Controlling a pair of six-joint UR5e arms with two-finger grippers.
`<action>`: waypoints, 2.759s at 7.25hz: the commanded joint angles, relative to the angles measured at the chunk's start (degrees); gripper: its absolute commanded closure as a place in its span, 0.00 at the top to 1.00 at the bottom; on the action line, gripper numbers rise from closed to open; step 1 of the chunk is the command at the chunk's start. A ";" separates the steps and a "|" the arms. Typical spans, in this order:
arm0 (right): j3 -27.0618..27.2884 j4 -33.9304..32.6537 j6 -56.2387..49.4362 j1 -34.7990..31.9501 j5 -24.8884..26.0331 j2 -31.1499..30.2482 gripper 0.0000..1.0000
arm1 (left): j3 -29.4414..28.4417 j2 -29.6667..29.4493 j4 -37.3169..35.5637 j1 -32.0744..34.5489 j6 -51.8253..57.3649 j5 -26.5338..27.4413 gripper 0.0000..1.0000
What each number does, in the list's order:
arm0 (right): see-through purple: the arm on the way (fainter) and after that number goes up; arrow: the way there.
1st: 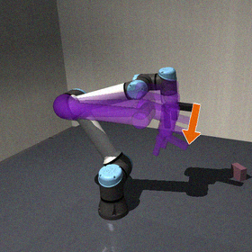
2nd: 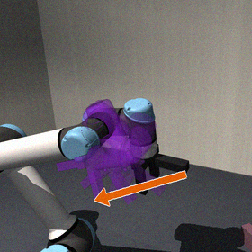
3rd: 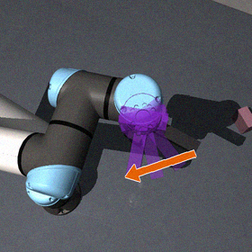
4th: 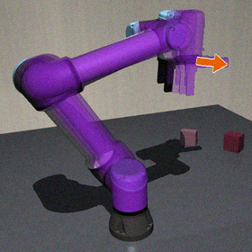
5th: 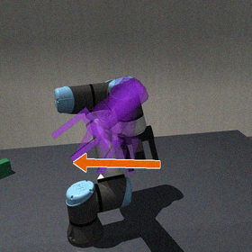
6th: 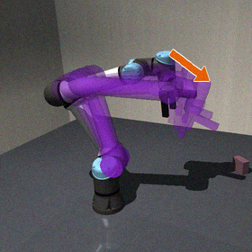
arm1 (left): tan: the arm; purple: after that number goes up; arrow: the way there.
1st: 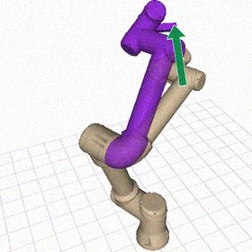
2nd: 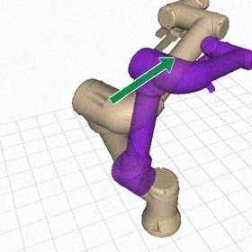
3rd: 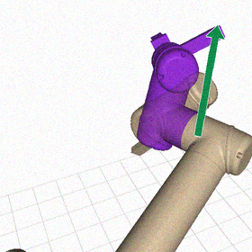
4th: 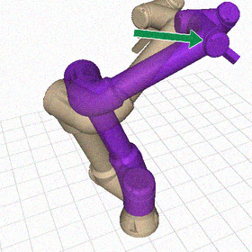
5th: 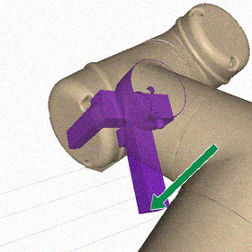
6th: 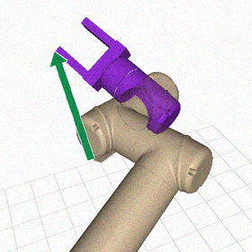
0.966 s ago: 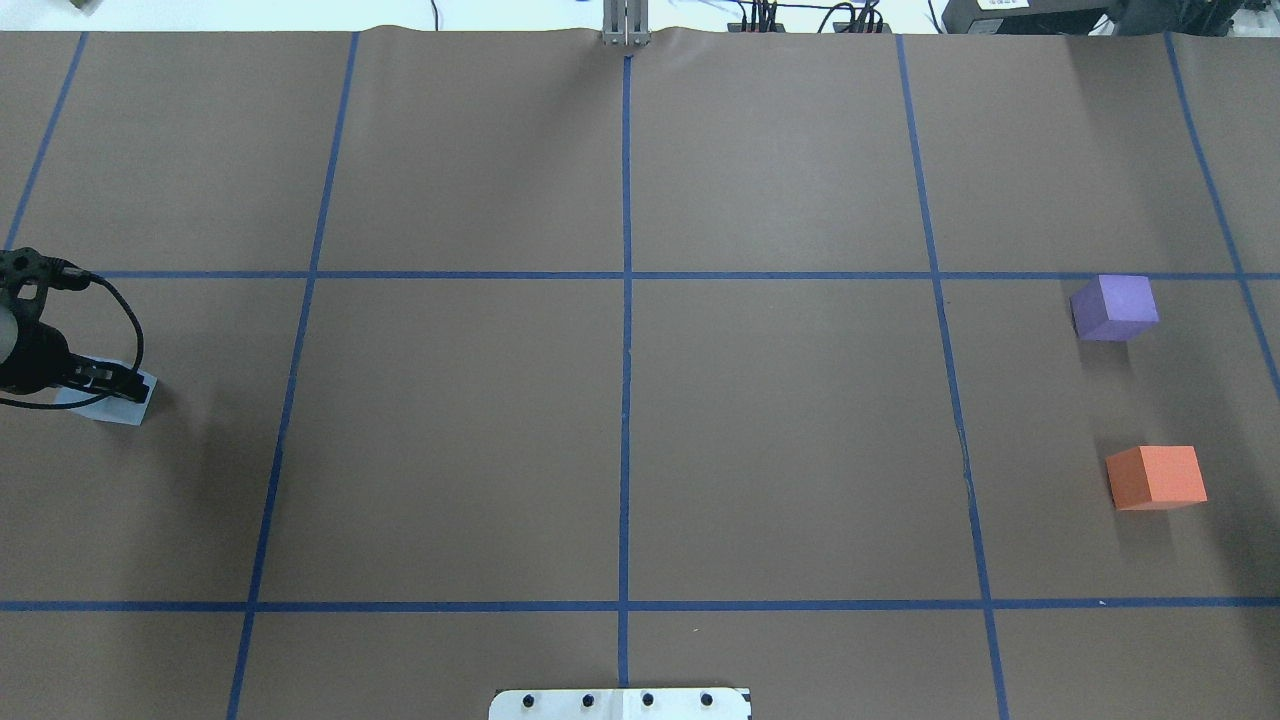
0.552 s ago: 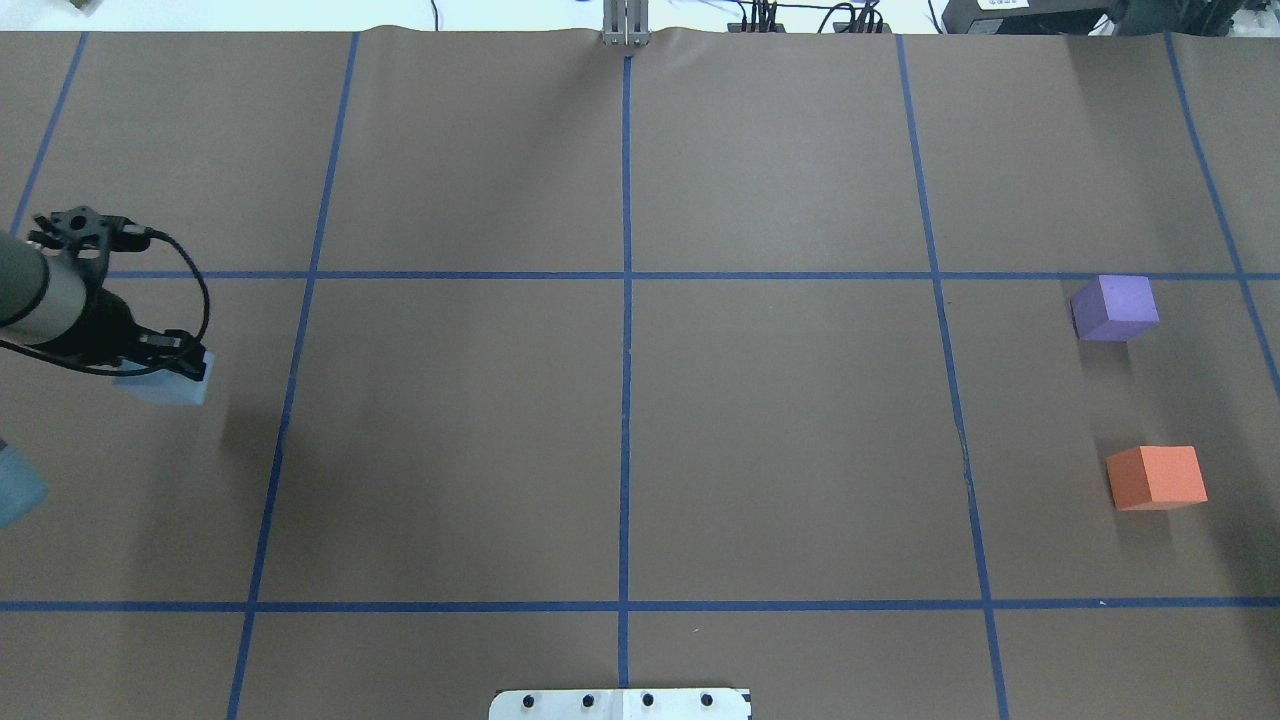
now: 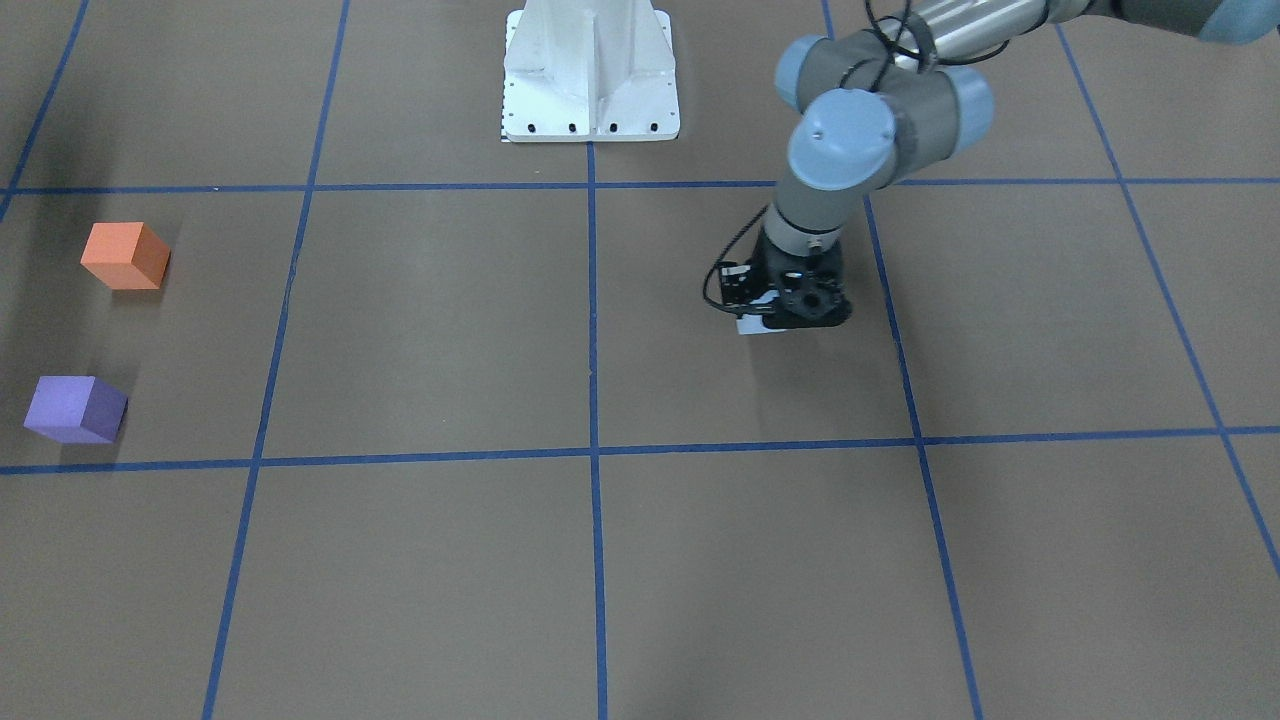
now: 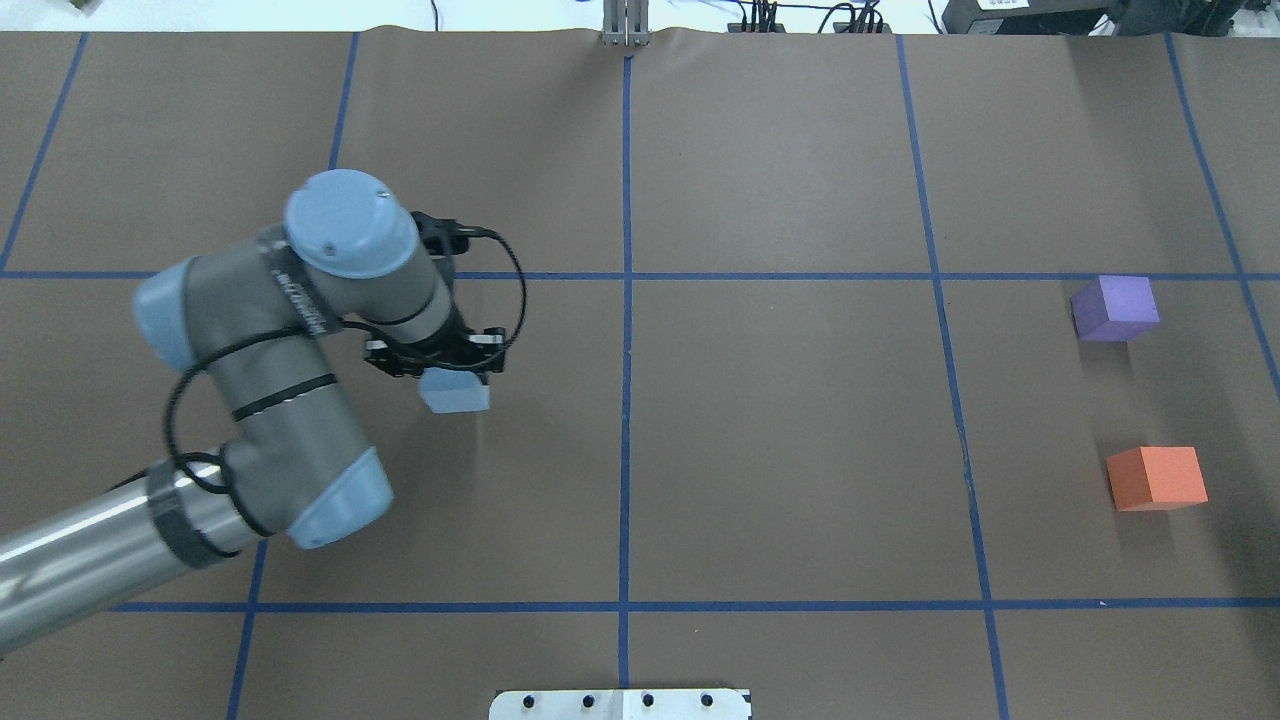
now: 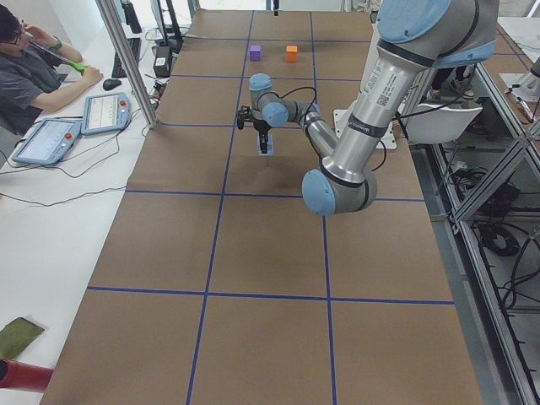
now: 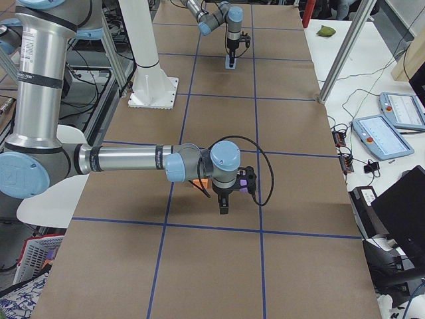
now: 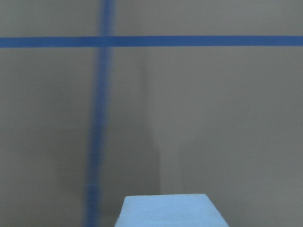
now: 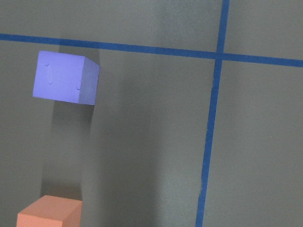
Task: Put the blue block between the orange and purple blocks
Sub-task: 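Carry the light blue cube with the left gripper toward the table center, then open the left gripper and withdraw it while the right arm reaches in, then lower the right gripper over the light blue cube and grasp it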
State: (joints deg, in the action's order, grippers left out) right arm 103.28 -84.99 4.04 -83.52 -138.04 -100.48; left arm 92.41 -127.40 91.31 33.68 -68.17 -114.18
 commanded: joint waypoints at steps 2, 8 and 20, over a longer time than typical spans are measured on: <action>-0.01 0.00 0.00 0.20 -0.04 0.02 1.00 | -18.20 -18.31 2.52 -5.19 -4.17 4.90 0.39; 1.04 4.61 0.35 0.20 -0.56 0.19 1.00 | -16.68 -17.53 4.16 -3.29 -0.85 5.65 1.00; 7.12 -10.32 55.10 44.35 24.77 42.77 1.00 | 9.67 36.42 -18.80 56.45 91.94 -16.33 1.00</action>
State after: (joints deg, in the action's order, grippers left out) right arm 110.71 -87.36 57.53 -46.04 -121.24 -64.40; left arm 106.23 -93.49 72.11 84.44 17.40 -129.85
